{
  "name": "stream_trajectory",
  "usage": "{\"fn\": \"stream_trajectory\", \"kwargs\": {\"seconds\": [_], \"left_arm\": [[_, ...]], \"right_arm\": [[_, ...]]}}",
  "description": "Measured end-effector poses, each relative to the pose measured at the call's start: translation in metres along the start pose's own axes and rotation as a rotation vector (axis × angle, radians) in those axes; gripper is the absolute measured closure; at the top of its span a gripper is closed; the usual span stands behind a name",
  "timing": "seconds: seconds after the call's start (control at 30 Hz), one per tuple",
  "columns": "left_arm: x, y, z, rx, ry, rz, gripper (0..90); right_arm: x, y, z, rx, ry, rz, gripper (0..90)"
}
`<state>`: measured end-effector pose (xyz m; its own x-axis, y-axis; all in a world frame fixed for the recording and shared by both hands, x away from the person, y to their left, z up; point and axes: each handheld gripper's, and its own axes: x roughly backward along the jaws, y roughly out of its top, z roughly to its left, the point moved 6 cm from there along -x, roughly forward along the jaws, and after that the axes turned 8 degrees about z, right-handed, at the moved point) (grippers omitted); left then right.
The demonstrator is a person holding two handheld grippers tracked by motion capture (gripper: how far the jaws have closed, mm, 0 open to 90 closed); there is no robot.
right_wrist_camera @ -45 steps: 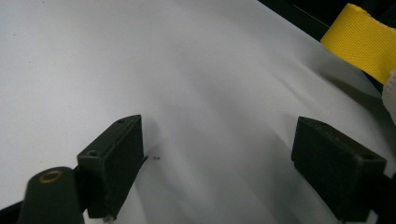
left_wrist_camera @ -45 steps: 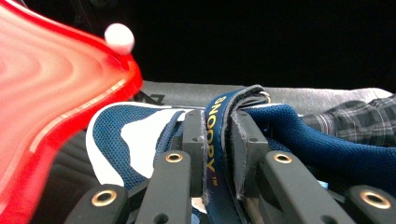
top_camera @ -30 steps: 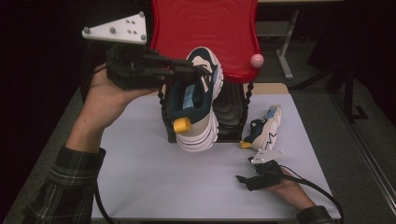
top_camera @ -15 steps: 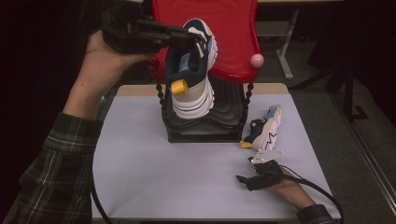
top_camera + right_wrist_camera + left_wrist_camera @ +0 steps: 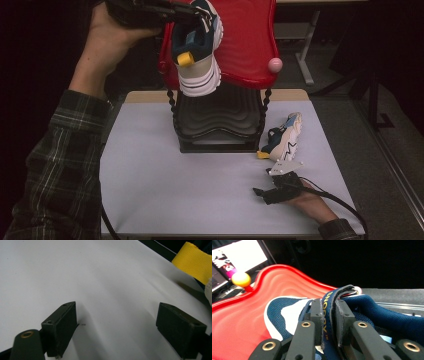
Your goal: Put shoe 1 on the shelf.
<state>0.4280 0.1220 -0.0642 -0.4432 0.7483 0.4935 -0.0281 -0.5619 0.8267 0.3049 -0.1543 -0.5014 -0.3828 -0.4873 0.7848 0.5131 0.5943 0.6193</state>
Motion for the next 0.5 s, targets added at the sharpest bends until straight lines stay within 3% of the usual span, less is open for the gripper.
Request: {"fn": "stream_trajectory", "kwargs": {"seconds": [0.3,0.5], "left_arm": [[-0.013,0.006,0.04,-0.029,0.056,0.021,78.6],[-0.026,0.011,0.058,-0.064,0.087,0.048,78.7]], "right_arm": [[0.0,0.0,0.0,0.0,0.001,0.0,16.1],[0.0,0.0,0.0,0.0,0.001,0.0,16.2]]}}
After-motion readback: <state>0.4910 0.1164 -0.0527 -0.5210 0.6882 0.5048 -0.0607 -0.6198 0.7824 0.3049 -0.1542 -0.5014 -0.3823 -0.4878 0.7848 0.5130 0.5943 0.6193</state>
